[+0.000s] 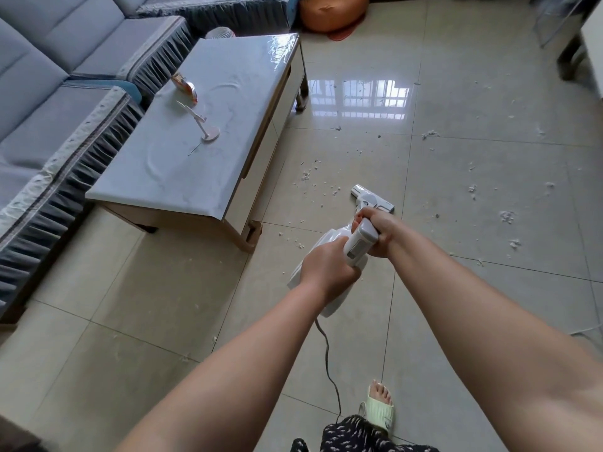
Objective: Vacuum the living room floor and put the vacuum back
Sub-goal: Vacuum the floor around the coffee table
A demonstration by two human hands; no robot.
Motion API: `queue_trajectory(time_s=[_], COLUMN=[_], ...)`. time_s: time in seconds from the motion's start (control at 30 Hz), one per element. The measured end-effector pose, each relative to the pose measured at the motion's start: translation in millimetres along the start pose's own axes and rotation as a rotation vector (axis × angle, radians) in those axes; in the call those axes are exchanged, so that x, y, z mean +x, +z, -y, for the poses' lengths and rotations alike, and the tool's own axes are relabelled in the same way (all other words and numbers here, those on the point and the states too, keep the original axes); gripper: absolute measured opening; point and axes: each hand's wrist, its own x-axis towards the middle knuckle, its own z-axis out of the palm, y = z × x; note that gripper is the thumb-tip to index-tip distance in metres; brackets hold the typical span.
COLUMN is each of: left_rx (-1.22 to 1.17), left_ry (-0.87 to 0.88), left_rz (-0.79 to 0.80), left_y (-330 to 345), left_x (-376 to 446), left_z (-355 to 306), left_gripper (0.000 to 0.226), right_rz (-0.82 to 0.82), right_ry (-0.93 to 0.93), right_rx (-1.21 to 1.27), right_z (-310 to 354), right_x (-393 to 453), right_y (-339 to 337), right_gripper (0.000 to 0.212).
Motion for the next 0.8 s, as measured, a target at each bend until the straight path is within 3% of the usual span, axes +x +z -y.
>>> queue_trajectory(time_s=[0.8], left_rx=[0.008], left_ry=[0.018], left_rz=[0.044], left_y=[17.1], left_x=[103.8], left_z=[-49.1], left_gripper=[0.021], right_rz=[-0.001], right_ry=[0.029], right_rx=[0.091], right_z=[96.9], right_x=[43.0], right_y=[-36.3], right_gripper=[0.013])
